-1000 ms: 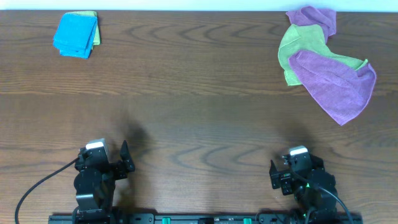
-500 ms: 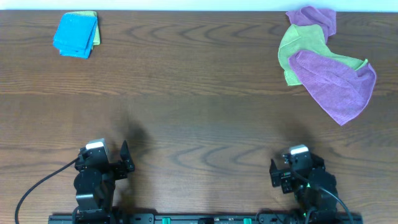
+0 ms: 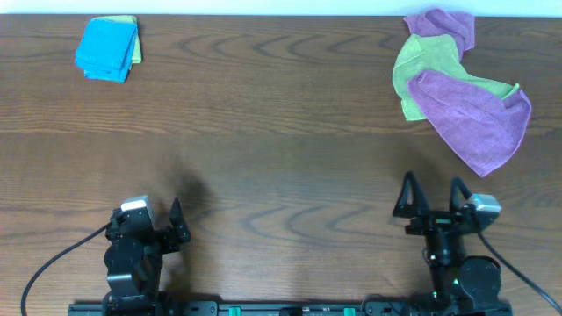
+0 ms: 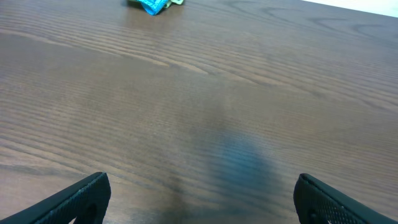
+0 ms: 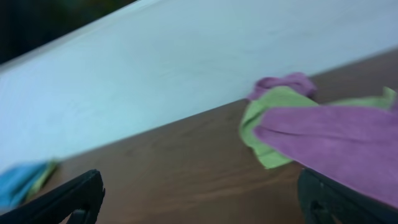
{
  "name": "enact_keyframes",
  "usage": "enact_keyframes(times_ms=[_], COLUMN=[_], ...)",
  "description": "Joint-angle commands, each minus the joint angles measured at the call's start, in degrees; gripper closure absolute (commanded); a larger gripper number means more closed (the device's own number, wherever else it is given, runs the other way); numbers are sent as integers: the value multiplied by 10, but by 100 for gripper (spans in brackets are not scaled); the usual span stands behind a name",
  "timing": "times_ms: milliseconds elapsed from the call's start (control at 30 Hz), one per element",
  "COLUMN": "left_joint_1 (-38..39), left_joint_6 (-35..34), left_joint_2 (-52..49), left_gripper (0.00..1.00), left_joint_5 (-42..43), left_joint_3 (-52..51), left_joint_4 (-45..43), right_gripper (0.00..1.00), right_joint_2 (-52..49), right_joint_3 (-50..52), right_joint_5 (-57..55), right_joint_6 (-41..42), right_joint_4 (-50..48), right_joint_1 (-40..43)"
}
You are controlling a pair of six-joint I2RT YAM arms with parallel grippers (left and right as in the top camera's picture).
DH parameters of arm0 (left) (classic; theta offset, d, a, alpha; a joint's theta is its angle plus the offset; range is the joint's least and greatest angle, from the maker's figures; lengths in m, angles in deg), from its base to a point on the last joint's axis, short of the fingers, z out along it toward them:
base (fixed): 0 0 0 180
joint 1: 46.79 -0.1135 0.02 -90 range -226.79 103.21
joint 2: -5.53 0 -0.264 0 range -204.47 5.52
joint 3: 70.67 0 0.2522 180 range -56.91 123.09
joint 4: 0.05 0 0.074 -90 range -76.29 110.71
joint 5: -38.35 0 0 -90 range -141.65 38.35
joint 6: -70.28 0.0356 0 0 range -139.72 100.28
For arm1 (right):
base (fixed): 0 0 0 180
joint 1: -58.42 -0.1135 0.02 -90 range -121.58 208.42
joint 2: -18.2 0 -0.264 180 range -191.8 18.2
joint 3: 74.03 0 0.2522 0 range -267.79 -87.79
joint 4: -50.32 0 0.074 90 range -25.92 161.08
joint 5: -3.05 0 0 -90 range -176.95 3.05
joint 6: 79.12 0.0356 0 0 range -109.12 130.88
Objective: Fold the cloth
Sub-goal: 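Reach the right gripper to the purple cloth on the pile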
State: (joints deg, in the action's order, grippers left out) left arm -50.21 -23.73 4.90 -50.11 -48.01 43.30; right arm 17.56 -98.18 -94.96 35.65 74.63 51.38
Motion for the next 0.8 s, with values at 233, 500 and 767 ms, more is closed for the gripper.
enact_keyframes(times_ms=[233,500,767], left_joint_1=[2,2,2], left_joint_6=[8,8,8], left_joint_2=[4,4,4], left_gripper=[5,5,5], left_joint_5=[0,0,0], left_joint_3=[-8,-8,-8], left_joint_4=[-1,-1,-1], right_gripper=[1,1,4], right_joint_2=[-191,-471,-713], right_joint_3=[-9,-129,-285], right_joint_5=[-47,63,71], right_joint_6=[99,62,29], right_joint_4=[-46,-81,-18], right_joint_1=[75,200,279])
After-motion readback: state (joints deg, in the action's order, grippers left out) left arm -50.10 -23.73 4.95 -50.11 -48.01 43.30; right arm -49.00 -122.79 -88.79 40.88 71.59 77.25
